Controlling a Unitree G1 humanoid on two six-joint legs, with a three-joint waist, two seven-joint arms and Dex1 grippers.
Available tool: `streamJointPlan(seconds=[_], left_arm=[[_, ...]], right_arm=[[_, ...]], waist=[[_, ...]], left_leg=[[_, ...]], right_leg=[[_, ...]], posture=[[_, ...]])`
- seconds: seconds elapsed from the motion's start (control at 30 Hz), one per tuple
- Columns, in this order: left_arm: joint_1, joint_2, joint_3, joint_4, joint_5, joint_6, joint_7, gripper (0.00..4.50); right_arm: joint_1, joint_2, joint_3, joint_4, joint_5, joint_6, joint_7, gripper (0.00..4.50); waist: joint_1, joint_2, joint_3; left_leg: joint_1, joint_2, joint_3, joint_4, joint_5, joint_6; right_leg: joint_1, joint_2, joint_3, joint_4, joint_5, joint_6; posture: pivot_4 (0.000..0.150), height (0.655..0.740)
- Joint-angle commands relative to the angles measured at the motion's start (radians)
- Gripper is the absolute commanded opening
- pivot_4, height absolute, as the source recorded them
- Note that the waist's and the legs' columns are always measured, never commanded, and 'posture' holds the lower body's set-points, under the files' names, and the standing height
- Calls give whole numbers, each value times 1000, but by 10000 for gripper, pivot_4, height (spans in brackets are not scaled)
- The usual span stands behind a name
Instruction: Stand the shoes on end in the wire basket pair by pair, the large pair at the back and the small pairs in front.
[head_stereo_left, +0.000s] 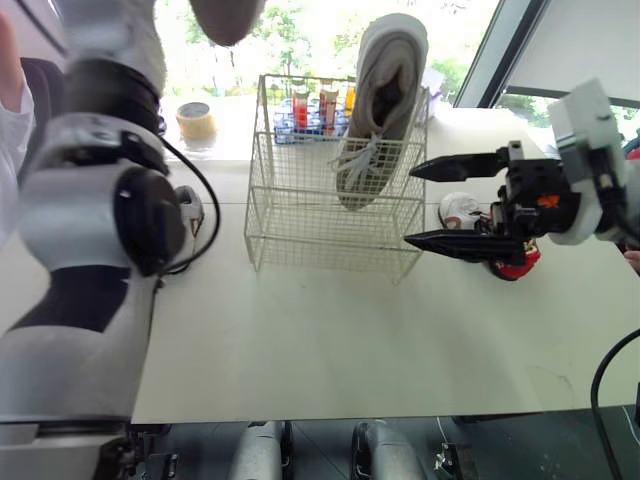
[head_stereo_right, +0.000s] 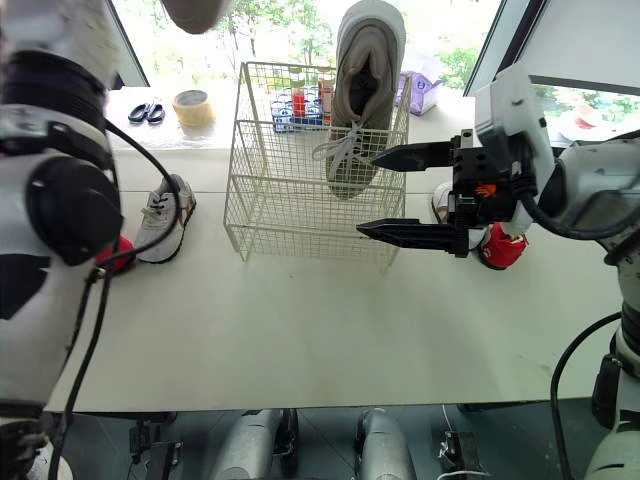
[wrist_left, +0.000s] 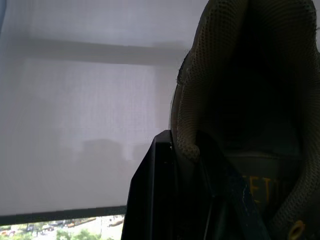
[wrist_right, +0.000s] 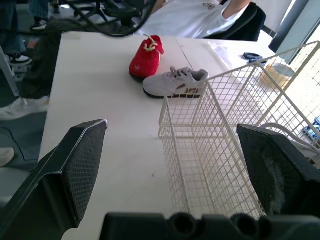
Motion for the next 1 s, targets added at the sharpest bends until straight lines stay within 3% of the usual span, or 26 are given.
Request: streamJointPlan(seconds=[0.03, 0.47, 1.0], left_arm=[[-5, -35, -8, -4, 15, -98, 48, 630], [72, -217, 11, 43, -10, -159, 81, 630], [334, -271, -23, -52, 17, -116, 150, 630]], right_arm=[[16, -25, -62, -48, 50, 15, -44, 45000], [98, -68, -166, -120, 201, 67, -191, 45000], [80, -39, -62, -60, 169, -40, -164, 45000]], waist=[[-2, 0, 0], [1, 0, 0], [2, 1, -1]], left_leg=[[0, 0, 0, 0, 0, 0], [-2, 0, -1, 0, 0, 1], [2, 0, -1, 2, -3, 5]], right_leg=[[0, 0, 0, 0, 0, 0], [0, 0, 0, -1, 1, 1], [3, 0, 0, 0, 1, 1]], posture=[[1500, 7351], [1500, 7351], [1500, 7351]])
